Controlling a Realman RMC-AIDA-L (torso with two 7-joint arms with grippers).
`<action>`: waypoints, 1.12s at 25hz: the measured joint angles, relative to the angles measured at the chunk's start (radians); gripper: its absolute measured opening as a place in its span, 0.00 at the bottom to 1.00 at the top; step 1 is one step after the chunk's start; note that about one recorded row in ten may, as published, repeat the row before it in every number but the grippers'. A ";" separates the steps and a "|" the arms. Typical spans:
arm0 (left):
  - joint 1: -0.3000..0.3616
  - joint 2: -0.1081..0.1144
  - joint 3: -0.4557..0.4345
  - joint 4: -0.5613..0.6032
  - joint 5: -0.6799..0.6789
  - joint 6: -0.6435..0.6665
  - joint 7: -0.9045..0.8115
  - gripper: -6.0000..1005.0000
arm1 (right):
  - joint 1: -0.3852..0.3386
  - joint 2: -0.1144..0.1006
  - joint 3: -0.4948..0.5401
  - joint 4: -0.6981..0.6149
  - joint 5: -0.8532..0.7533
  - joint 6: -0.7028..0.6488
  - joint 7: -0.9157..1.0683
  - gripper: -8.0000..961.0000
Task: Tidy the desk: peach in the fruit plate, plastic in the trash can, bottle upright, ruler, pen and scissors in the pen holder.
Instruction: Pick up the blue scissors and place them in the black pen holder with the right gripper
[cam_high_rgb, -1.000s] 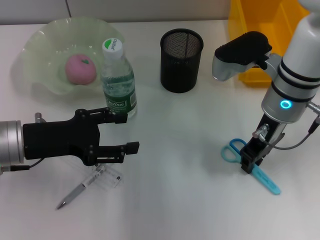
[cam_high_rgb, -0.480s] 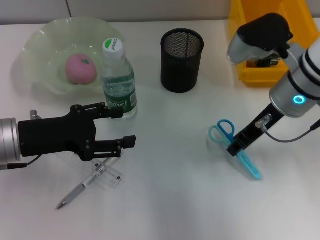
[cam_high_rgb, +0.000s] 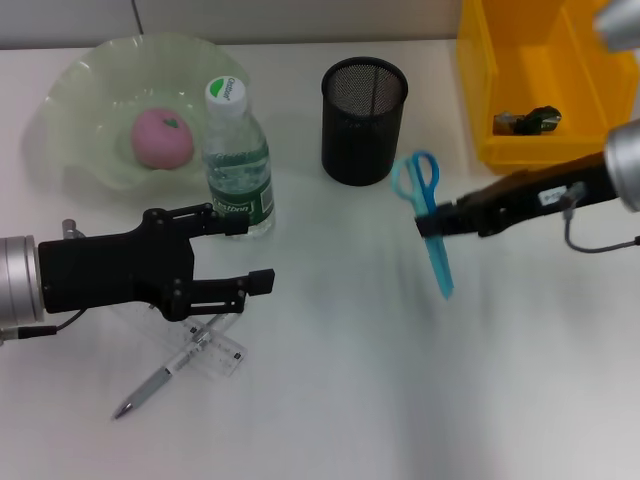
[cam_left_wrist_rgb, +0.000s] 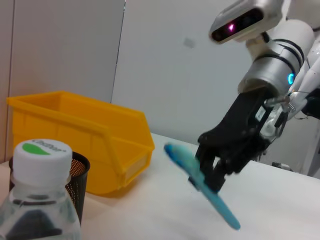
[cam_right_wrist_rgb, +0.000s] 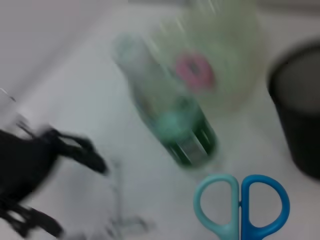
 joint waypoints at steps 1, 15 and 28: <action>0.000 0.000 -0.001 -0.001 0.000 0.000 0.000 0.79 | -0.012 0.000 0.023 0.013 0.039 -0.002 -0.043 0.25; -0.002 -0.001 -0.007 -0.026 -0.004 -0.002 0.018 0.79 | 0.022 0.000 0.345 0.596 0.604 0.064 -0.951 0.25; -0.002 0.000 -0.007 -0.039 -0.009 -0.002 0.025 0.79 | 0.224 0.006 0.337 0.903 0.742 0.379 -1.340 0.26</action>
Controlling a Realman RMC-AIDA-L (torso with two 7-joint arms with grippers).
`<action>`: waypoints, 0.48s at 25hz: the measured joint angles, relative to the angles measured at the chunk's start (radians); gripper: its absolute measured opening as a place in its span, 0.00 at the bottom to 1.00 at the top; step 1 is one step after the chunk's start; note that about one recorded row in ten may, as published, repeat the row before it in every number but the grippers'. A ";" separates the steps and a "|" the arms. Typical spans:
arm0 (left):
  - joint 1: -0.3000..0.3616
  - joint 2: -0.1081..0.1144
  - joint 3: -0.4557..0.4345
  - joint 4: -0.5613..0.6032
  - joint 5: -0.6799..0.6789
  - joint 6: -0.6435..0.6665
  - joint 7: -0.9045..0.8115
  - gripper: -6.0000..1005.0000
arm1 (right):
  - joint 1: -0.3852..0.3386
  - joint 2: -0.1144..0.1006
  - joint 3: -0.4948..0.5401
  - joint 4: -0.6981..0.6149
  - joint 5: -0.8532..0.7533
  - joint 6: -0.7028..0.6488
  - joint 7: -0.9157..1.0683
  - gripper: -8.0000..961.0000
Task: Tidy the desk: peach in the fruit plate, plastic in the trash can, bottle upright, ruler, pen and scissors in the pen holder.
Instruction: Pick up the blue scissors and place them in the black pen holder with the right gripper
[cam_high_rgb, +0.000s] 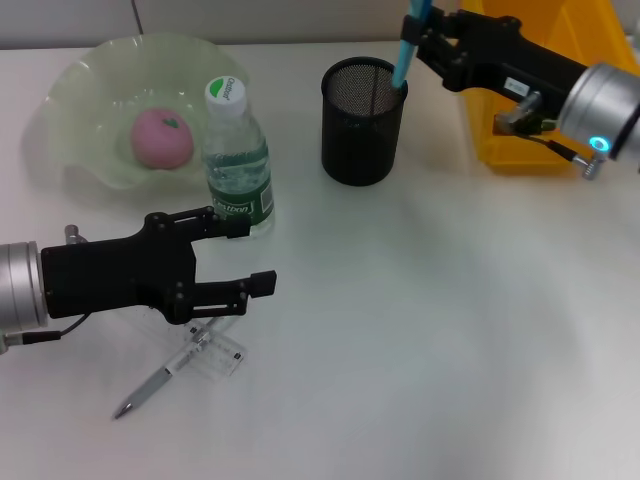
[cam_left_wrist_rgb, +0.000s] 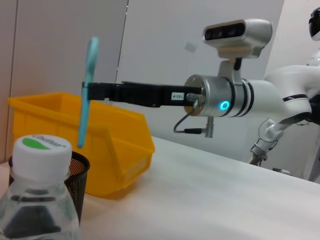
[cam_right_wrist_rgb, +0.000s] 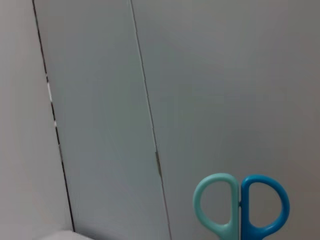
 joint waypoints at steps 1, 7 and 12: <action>0.000 0.000 0.000 0.000 -0.001 0.000 0.000 0.79 | 0.000 0.000 0.000 0.000 0.000 0.000 0.000 0.26; -0.003 0.000 0.000 0.000 -0.001 -0.002 0.001 0.79 | 0.054 0.002 0.000 0.060 -0.004 0.046 -0.056 0.26; -0.005 0.000 -0.001 0.000 -0.001 -0.003 0.001 0.79 | 0.070 0.002 0.001 0.089 -0.008 0.091 -0.116 0.26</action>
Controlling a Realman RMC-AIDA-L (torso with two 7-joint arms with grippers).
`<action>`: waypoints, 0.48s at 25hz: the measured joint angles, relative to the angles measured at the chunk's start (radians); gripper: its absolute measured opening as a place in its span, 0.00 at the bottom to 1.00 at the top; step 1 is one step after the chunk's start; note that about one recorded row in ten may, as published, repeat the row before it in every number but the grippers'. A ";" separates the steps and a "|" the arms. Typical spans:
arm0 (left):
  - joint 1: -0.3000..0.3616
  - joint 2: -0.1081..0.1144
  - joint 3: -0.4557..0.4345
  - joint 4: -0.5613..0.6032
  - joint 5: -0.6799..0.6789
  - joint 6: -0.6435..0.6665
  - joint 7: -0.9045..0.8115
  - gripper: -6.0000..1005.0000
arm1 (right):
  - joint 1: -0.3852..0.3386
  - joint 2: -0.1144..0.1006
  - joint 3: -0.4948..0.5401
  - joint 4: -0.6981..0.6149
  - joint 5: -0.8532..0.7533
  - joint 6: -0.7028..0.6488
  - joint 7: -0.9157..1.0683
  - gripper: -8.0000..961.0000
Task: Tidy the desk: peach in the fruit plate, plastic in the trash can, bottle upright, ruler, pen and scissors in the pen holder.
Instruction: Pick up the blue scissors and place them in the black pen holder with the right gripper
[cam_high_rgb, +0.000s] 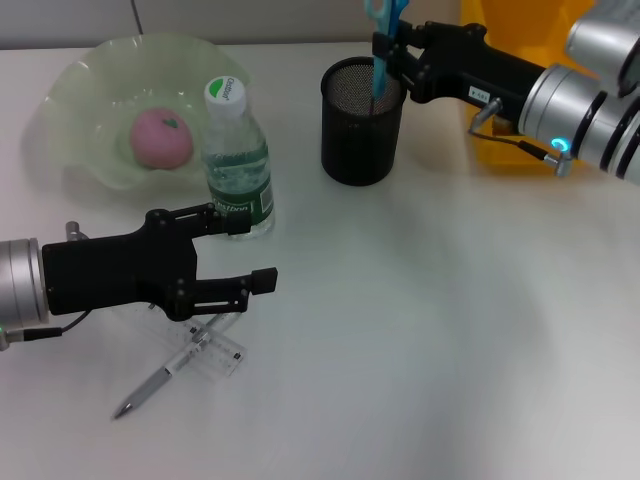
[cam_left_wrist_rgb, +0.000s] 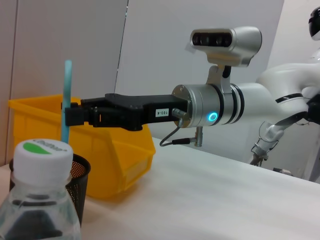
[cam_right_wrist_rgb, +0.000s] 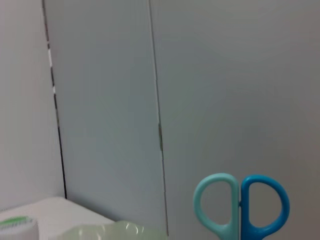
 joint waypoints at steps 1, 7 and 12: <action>0.000 0.000 0.000 0.000 0.000 0.000 0.000 0.79 | 0.001 0.000 0.000 0.004 0.000 0.000 -0.019 0.26; -0.004 0.000 0.000 0.000 0.000 -0.010 0.000 0.79 | 0.003 0.002 0.000 0.025 -0.001 -0.004 -0.096 0.26; -0.004 0.000 0.000 0.000 0.000 -0.012 0.000 0.79 | 0.004 0.002 0.000 0.026 -0.001 -0.001 -0.098 0.26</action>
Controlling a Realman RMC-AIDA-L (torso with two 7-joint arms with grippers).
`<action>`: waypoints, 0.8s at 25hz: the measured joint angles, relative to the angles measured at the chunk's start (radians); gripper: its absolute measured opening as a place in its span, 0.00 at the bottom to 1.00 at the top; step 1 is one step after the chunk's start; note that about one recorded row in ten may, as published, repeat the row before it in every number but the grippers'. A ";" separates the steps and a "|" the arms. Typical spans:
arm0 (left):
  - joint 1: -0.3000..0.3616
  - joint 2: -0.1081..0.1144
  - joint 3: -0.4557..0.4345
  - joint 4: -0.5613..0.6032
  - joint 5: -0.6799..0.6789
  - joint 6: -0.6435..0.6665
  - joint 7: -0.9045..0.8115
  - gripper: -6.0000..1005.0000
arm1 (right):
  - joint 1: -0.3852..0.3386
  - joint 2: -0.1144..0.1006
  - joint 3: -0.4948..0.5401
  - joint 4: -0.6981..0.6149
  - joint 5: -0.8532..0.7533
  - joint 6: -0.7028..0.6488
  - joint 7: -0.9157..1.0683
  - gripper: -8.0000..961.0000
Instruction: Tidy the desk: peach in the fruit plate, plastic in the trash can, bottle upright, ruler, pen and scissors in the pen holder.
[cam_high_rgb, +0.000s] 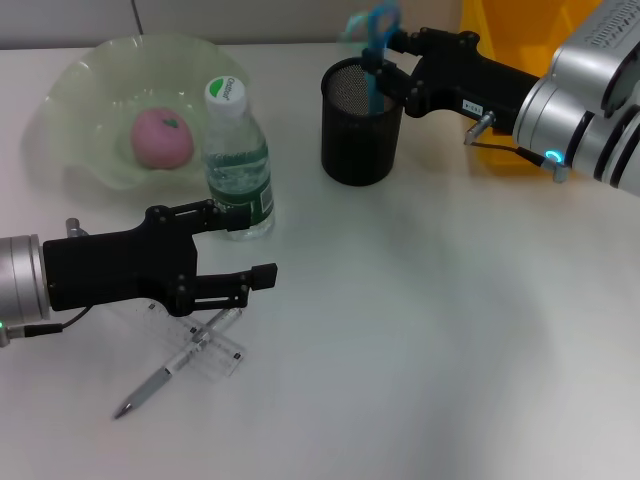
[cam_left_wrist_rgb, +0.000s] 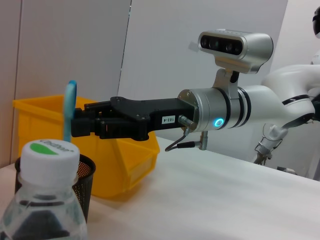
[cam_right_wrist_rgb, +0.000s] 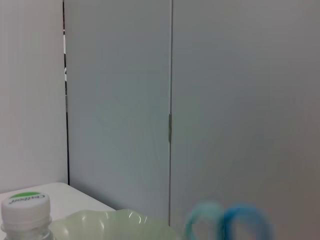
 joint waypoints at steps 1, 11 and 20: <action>0.000 0.000 0.000 0.000 0.000 0.000 0.000 0.79 | -0.001 0.000 0.000 0.000 0.000 0.000 0.000 0.26; -0.003 0.002 0.000 0.000 0.000 0.000 0.000 0.79 | -0.013 0.000 0.006 -0.004 0.012 -0.013 -0.001 0.46; -0.001 -0.001 -0.037 0.000 -0.004 0.009 0.000 0.78 | -0.124 -0.007 0.007 -0.038 0.078 -0.233 0.035 0.48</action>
